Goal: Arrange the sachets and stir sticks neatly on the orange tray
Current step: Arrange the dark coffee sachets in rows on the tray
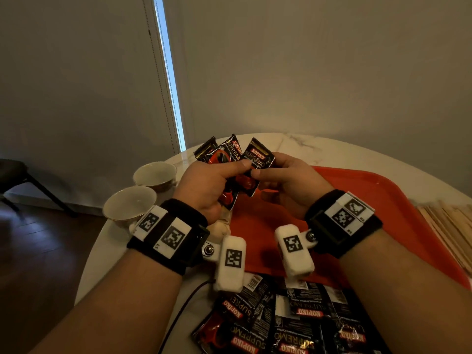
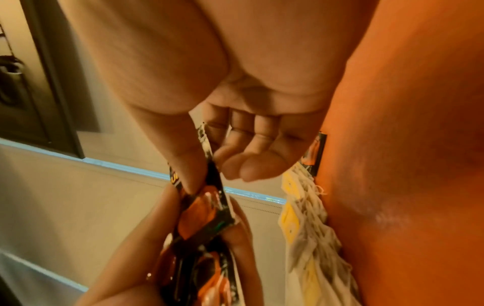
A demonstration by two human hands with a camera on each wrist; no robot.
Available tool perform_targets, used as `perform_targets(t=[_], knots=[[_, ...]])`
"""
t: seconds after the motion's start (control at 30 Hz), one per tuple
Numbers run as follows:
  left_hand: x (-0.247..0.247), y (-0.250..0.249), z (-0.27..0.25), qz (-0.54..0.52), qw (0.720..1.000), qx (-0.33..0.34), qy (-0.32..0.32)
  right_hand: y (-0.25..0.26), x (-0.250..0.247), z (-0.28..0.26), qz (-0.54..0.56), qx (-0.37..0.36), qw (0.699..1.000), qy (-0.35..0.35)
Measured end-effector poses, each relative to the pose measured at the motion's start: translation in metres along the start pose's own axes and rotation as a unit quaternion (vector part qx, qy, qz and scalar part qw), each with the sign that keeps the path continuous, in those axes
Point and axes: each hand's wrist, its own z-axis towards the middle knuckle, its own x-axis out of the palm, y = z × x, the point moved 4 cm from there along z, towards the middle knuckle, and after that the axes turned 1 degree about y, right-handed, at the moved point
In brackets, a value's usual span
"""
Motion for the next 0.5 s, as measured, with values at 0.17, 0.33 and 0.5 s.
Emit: perform_targets(t=[0.17, 0.33, 0.5], knots=[[0.0, 0.0005, -0.0017, 0.016, 0.999, -0.018, 0.026, -0.0038, -0.0052, 0.0018, 0.048, 0.023, 0.998, -0.025], [0.0048, 0.0021, -0.0024, 0.011, 0.998, -0.039, 0.048, -0.0093, -0.0096, 0.0079, 0.119, 0.041, 0.989, -0.081], [0.0033, 0.004, 0.0021, -0.033, 0.998, -0.049, 0.014, -0.0064, -0.0103, 0.0089, 0.073, 0.002, 0.993, -0.088]])
